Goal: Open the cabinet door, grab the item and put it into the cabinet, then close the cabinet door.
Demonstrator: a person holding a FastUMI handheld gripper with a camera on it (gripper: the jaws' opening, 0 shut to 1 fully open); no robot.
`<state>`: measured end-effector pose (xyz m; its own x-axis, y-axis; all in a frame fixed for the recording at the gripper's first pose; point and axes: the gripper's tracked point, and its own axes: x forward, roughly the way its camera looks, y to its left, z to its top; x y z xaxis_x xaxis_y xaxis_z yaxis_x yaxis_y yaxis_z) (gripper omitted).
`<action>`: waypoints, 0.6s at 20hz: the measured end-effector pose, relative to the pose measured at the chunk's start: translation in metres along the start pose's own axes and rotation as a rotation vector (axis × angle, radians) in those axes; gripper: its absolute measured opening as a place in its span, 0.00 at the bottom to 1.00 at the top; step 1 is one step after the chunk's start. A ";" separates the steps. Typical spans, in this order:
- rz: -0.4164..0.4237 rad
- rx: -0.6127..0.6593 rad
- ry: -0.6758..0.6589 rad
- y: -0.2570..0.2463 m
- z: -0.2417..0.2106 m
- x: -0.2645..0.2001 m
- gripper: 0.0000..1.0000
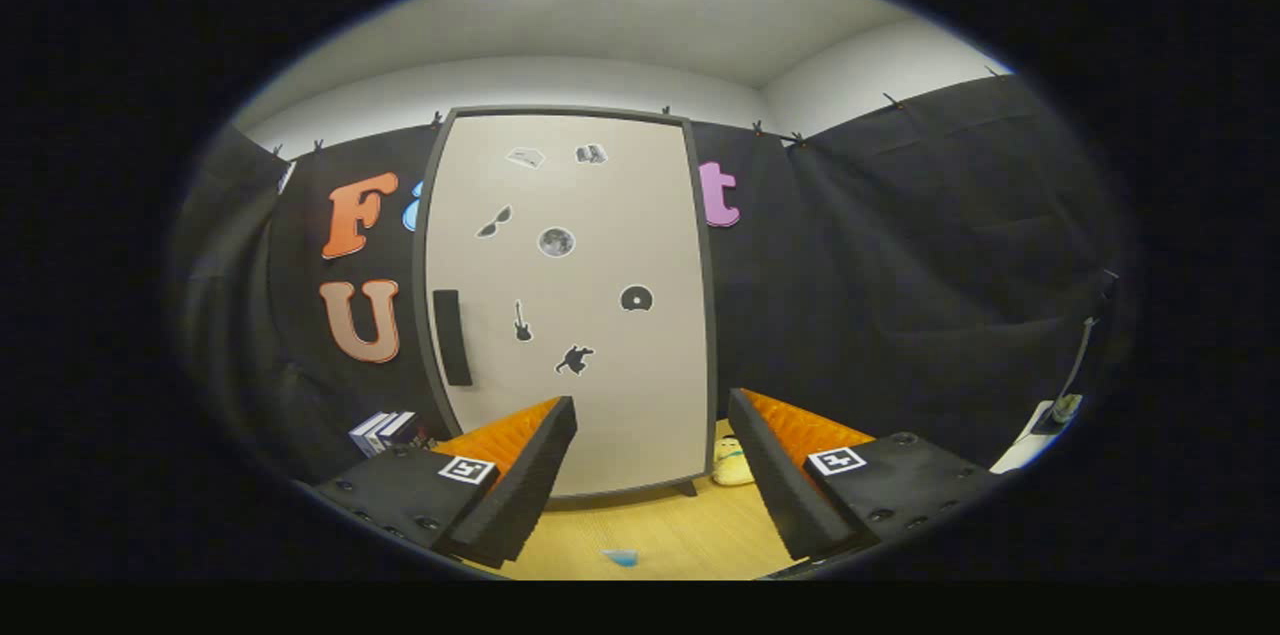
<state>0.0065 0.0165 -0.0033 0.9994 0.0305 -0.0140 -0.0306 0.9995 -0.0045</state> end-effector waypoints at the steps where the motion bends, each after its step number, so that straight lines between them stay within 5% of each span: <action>1: 0.003 0.001 0.001 0.002 -0.001 0.001 0.98; 12: 0.106 -0.010 0.032 0.066 -0.004 0.037 0.98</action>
<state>0.0418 0.0832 -0.0082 0.9897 0.1355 -0.0463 -0.1362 0.9906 -0.0114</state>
